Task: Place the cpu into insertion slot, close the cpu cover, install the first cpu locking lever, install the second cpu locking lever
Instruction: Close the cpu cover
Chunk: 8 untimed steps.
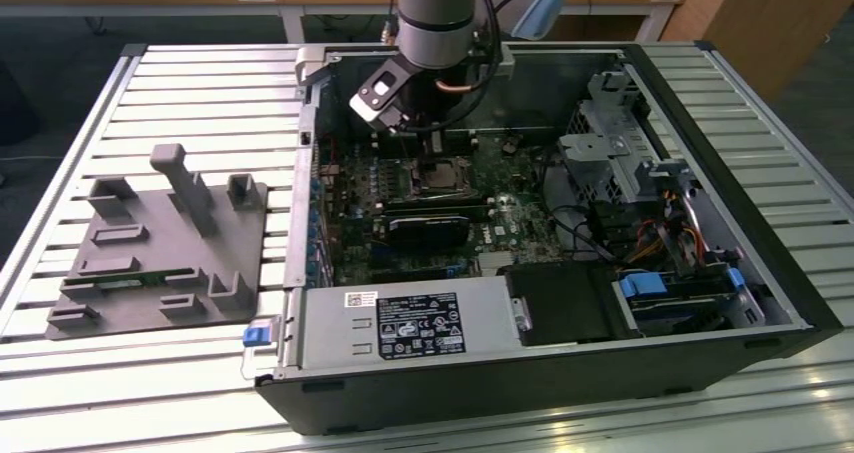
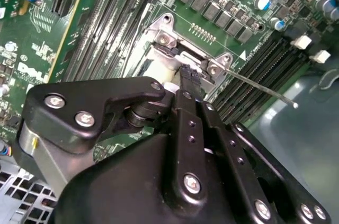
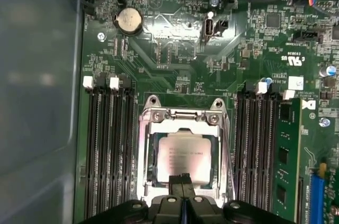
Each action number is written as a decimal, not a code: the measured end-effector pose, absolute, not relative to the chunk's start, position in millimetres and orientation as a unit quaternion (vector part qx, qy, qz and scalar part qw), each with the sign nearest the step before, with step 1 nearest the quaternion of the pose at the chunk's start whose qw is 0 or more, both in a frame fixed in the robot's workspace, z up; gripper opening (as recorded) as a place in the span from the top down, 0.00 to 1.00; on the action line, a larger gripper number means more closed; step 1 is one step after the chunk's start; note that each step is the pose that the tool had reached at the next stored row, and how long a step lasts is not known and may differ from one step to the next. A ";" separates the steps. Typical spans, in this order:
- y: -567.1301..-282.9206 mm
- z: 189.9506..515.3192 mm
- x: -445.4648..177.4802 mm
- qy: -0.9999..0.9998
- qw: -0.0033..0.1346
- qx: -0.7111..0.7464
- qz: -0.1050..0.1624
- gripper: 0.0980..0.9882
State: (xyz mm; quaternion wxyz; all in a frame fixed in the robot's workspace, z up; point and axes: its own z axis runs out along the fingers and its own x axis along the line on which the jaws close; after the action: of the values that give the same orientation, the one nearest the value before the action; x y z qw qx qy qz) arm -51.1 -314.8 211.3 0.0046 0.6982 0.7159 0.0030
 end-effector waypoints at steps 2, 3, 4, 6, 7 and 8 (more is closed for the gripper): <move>-314.8 208.2 -51.3 0.716 0.005 0.698 0.003 0.99; -314.8 206.8 -51.5 0.716 0.005 0.698 0.003 0.99; -314.8 205.8 -51.6 0.716 0.005 0.698 0.003 0.99; -314.8 203.8 -52.0 0.716 0.005 0.698 0.003 0.99; -314.7 202.8 -52.0 0.716 0.005 0.698 0.003 0.99; -314.7 202.0 -52.1 0.716 0.005 0.698 0.003 0.99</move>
State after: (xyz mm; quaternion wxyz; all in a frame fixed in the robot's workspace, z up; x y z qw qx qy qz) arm -52.1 -314.7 202.0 0.0046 0.6982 0.7159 0.0026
